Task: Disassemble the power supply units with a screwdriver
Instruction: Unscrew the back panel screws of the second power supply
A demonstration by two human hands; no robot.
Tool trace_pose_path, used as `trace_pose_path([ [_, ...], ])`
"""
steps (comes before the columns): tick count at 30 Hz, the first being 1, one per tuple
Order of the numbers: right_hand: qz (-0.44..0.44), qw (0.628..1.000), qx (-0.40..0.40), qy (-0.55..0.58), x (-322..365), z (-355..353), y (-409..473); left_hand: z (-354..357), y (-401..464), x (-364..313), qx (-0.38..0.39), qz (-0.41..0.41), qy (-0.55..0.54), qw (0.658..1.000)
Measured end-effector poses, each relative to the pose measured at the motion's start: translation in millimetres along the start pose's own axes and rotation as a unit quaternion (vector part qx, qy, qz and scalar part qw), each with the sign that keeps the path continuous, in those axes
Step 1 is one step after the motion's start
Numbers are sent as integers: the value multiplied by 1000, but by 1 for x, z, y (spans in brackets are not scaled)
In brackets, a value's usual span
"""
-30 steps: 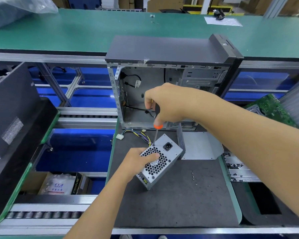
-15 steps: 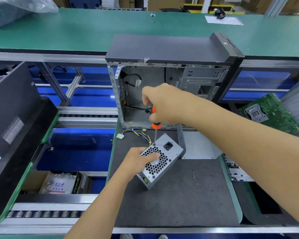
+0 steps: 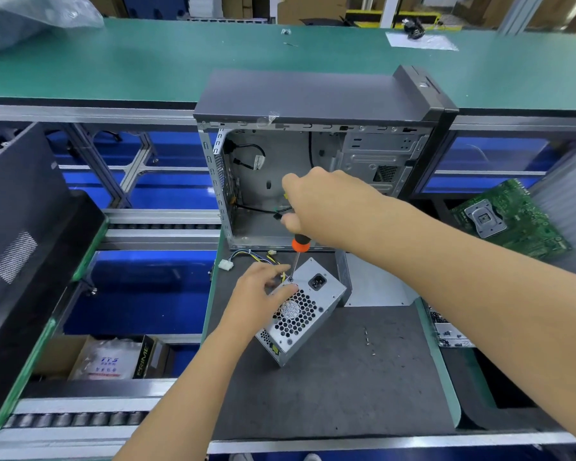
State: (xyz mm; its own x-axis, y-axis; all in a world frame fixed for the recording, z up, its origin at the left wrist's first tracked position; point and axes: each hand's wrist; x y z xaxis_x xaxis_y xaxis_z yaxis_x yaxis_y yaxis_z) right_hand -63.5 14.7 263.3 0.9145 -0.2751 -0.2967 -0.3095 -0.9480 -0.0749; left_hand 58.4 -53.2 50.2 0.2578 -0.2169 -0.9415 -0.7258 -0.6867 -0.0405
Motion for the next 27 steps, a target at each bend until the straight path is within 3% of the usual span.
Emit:
trace_pose_path([
  [5, -3, 1000, 4, 11, -1, 1, -2, 1, 7, -4, -7, 69, 85, 994],
  [17, -23, 996, -44, 69, -19, -5, -11, 1, 9, -8, -38, 120, 113, 986],
  [22, 9, 984, -61, 169, -37, -3, -13, -21, 5, -1, -126, 95, -2, 987],
  [27, 65, 963, -89, 245, -53, 15, -16, -38, -18, 40, -155, -12, -29, 987],
])
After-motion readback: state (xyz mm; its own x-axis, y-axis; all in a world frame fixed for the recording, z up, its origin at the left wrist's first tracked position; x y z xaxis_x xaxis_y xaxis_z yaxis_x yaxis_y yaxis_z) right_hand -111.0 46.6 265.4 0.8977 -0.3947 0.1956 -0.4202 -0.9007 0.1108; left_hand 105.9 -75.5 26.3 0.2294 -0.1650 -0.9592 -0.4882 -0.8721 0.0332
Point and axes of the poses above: each hand's wrist, its own y-axis towards the middle knuckle, its own z-axis out of the palm, x = y × z, and after that the axes turned 13 degrees about -y, right-handed
